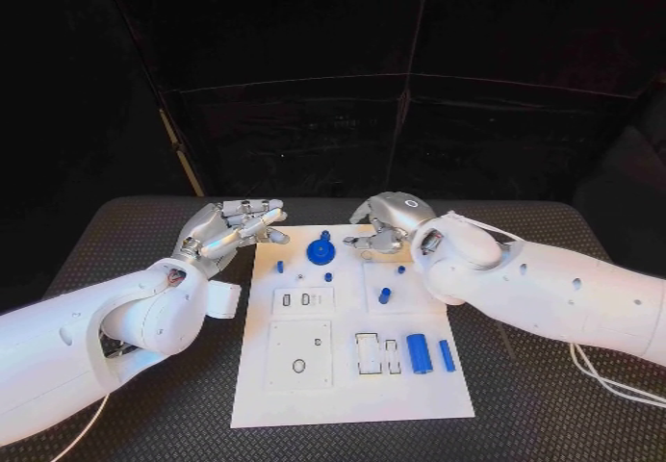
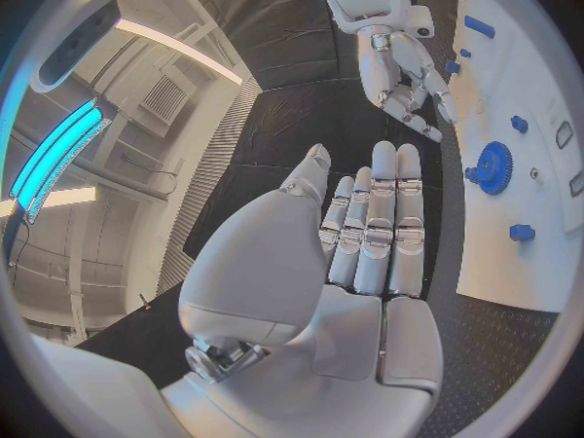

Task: Assemble the parts on the task board

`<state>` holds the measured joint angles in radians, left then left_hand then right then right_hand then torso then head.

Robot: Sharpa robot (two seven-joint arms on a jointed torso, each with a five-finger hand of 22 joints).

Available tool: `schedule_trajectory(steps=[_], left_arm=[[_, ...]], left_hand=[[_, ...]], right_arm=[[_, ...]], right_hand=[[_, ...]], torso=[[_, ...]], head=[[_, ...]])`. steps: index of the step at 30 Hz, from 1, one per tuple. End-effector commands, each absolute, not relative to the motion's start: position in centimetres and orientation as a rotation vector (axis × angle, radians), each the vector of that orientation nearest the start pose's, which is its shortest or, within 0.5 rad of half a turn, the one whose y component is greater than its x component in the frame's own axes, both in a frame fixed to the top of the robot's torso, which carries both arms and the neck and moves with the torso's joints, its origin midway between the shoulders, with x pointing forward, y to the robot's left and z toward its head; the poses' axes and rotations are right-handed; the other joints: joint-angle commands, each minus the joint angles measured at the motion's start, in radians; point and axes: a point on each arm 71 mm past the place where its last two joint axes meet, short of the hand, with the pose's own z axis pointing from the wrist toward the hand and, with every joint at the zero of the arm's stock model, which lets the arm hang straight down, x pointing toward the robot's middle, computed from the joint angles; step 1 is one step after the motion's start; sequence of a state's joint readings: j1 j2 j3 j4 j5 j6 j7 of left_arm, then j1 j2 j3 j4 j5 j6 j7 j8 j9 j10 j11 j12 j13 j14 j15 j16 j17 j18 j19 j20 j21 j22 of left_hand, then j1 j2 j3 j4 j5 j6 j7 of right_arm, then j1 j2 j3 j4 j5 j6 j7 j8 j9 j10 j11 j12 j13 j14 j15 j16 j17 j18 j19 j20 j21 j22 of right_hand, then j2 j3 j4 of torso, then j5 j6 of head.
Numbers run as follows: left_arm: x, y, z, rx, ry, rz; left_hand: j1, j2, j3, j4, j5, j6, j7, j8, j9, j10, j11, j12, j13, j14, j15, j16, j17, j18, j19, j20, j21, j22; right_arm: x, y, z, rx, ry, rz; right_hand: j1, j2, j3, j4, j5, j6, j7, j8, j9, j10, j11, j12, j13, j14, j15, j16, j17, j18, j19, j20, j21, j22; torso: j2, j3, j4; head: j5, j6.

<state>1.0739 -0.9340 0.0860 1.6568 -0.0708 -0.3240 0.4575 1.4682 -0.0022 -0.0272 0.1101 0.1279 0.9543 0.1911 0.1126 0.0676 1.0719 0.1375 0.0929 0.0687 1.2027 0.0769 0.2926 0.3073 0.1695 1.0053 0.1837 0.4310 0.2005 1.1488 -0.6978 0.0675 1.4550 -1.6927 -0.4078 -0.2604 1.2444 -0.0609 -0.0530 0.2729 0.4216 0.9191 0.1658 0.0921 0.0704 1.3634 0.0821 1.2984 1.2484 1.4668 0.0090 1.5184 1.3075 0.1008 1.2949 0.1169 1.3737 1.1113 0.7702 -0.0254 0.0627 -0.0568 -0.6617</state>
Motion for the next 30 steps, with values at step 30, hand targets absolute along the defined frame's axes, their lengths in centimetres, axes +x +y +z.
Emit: schedule_trajectory(steps=[30], left_arm=[[46.4,21.6,-17.7,-1.070,1.338,-1.642]], left_hand=[[0.002,0.011,0.001,-0.006,-0.005,0.001,0.006,-0.006,-0.001,-0.002,0.005,-0.003,-0.001,-0.008,0.002,-0.005,0.002,0.011,-0.007,0.001,0.005,0.002]], right_arm=[[50.7,-29.5,-20.7,0.199,1.636,0.731]], right_hand=[[0.247,-0.014,-0.028,-0.120,-0.073,-0.030,-0.009,-0.022,-0.003,-0.029,-0.013,-0.024,-0.016,0.070,-0.013,-0.018,0.106,0.008,-0.059,-0.010,-0.052,-0.086]], torso=[[-0.005,0.0041,-0.0215]], head=[[-0.020,0.016]])
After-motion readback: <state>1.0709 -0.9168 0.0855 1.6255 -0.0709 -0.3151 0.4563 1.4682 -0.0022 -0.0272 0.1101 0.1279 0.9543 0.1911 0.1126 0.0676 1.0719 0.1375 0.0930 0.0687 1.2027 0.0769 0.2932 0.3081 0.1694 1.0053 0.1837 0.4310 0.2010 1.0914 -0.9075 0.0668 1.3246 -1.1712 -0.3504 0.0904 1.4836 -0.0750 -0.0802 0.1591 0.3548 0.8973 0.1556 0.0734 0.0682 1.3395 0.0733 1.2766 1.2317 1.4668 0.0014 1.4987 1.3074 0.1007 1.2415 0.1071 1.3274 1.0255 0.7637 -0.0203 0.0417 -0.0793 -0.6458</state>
